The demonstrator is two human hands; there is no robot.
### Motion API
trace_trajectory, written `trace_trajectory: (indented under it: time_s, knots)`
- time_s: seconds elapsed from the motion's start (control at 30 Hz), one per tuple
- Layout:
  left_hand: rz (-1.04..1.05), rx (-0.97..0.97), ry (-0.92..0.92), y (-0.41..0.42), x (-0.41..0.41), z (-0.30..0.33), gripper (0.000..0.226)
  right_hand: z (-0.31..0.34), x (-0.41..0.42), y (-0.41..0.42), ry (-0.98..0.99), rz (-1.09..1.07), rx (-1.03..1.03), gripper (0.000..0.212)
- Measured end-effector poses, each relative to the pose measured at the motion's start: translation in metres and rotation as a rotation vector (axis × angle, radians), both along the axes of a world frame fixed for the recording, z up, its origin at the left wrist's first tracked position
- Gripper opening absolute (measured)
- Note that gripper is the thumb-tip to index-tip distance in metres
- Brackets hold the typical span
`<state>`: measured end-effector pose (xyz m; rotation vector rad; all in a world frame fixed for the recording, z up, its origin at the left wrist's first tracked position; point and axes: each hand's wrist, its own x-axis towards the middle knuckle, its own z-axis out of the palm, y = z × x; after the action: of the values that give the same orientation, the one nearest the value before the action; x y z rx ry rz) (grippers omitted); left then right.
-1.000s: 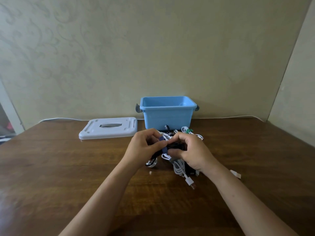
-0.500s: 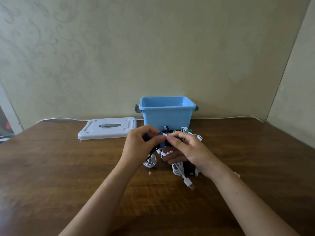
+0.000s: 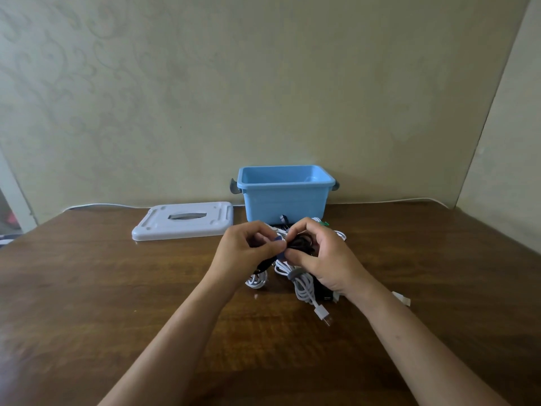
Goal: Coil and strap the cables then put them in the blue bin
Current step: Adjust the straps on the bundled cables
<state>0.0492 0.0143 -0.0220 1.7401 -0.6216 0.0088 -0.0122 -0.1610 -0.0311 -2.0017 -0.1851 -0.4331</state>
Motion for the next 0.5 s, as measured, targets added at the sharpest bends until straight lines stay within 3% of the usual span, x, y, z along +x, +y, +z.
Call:
trace_trajectory:
  time_s: [0.33,0.5]
  knots:
    - [-0.080,0.013,0.160,0.0029,0.0011,0.0027,0.011,0.0047,-0.0062,0.0040,-0.121,-0.022,-0.113,0.026]
    - [-0.160,0.046,0.253,0.0058,0.0001,0.0075,0.027,0.0096,-0.0088,0.0041,-0.176,-0.006,-0.124,0.029]
